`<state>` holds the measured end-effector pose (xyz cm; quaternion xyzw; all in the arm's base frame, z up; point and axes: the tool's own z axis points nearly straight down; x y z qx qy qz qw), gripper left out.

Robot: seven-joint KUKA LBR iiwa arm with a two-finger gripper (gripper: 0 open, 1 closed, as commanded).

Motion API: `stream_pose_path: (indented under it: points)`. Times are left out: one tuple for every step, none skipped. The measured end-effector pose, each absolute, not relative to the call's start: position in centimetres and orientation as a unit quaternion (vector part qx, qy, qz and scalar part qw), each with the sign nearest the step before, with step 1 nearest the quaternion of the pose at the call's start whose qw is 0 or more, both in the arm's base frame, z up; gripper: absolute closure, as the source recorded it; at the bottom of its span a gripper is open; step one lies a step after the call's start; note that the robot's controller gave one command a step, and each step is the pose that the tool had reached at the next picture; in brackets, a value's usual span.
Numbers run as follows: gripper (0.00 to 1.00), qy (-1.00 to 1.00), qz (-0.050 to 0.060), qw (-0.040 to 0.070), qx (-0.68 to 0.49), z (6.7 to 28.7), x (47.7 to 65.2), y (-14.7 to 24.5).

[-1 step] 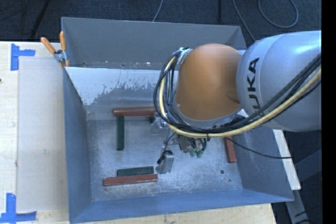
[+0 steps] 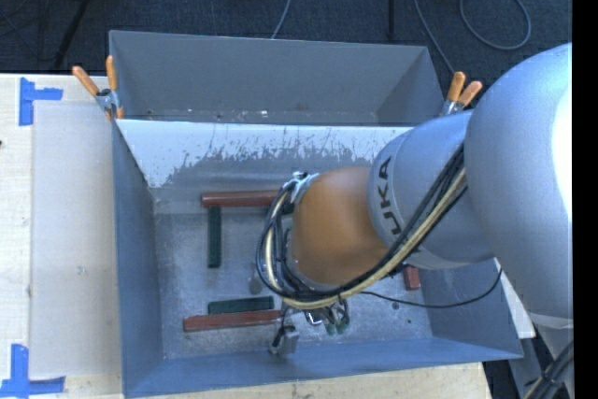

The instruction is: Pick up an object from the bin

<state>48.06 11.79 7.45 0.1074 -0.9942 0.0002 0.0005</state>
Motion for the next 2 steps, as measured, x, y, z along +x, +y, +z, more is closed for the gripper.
stream_pose_path:
  points:
    - [1.00,-0.994,0.000,0.000,0.106,7.7,48.1,11.8]
    - [1.00,-0.993,0.000,-0.004,0.120,19.3,49.1,10.6]
